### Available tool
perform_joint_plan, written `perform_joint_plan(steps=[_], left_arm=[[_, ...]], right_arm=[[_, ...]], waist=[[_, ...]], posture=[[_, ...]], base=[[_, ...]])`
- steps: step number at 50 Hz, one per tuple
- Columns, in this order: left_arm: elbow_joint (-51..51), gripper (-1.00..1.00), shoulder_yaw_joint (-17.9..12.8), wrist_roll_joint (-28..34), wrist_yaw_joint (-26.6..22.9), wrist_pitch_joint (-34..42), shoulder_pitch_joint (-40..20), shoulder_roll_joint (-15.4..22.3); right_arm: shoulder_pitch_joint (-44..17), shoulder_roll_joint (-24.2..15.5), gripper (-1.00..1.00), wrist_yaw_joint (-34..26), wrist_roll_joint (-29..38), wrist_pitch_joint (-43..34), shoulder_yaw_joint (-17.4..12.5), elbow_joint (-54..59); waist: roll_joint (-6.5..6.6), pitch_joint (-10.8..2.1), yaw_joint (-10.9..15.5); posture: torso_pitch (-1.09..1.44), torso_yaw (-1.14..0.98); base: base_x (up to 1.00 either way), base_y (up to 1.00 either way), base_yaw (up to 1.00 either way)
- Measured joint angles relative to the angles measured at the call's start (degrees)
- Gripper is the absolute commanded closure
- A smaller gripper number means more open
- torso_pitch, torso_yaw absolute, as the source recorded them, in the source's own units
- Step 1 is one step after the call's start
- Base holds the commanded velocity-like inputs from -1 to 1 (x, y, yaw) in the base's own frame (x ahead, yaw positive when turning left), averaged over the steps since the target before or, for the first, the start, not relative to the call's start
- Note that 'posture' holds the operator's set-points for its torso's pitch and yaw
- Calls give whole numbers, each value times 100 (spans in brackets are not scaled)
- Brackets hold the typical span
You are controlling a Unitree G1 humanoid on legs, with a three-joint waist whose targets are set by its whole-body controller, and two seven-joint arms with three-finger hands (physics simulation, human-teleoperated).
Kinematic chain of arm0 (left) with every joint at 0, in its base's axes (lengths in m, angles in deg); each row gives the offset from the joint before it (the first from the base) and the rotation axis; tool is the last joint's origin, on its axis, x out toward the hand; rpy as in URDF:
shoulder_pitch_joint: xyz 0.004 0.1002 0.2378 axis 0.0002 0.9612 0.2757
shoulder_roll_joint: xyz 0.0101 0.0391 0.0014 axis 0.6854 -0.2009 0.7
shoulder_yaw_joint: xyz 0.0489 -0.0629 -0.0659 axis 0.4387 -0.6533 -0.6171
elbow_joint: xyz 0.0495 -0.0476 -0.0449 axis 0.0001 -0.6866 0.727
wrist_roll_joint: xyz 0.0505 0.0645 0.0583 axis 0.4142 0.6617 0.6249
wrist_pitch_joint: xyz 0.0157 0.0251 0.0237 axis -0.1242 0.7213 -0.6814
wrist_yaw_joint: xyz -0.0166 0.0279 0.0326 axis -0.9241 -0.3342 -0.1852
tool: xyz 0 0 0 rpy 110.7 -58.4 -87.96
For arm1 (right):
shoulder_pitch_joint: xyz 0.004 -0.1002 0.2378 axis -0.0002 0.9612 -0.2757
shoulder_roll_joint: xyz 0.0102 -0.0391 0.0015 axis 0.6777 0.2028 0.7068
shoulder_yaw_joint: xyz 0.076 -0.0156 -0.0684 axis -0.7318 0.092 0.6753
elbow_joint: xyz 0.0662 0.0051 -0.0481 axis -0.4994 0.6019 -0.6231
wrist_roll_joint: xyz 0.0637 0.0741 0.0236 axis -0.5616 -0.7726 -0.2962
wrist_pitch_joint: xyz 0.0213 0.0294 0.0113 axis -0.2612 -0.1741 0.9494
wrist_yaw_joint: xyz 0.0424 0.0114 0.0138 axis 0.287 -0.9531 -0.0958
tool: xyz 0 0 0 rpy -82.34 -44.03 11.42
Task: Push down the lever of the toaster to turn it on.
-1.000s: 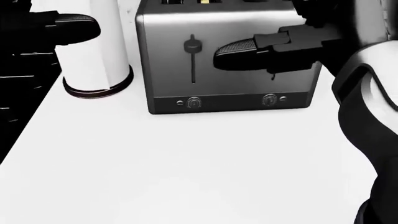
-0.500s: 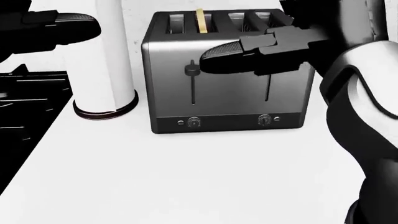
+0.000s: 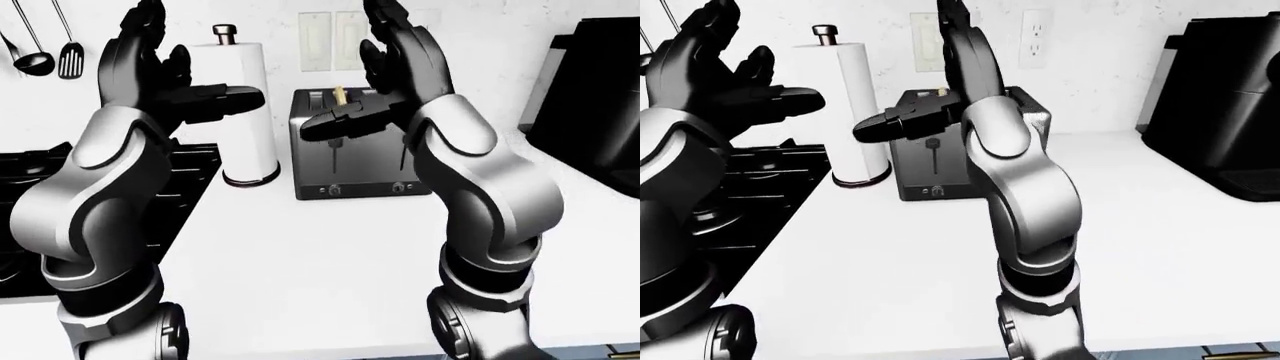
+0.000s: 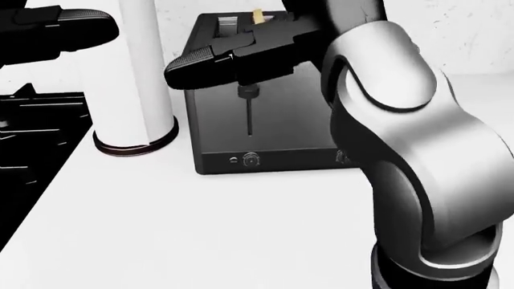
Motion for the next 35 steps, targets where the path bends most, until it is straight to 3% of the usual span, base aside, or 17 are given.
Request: perform_joint_plan(steps=[9, 16, 35], left_arm=[[-30, -100, -11, -15, 32, -19, -1, 35], [-51, -100, -19, -30, 43, -25, -1, 55], [-31, -100, -12, -32, 56, -20, -10, 54]], right_arm=[[234, 480, -100, 60, 476, -276, 301, -390], [600, 799, -100, 78, 919, 72, 603, -230], [1006, 1125, -100, -292, 1519, 776, 622, 348]], waist=[[31, 7, 9], [60, -20, 0], [95, -30, -2]], posture=[[-40, 0], [-40, 0], [-40, 0]], base=[[0, 0, 0], [0, 0, 0], [0, 0, 0]])
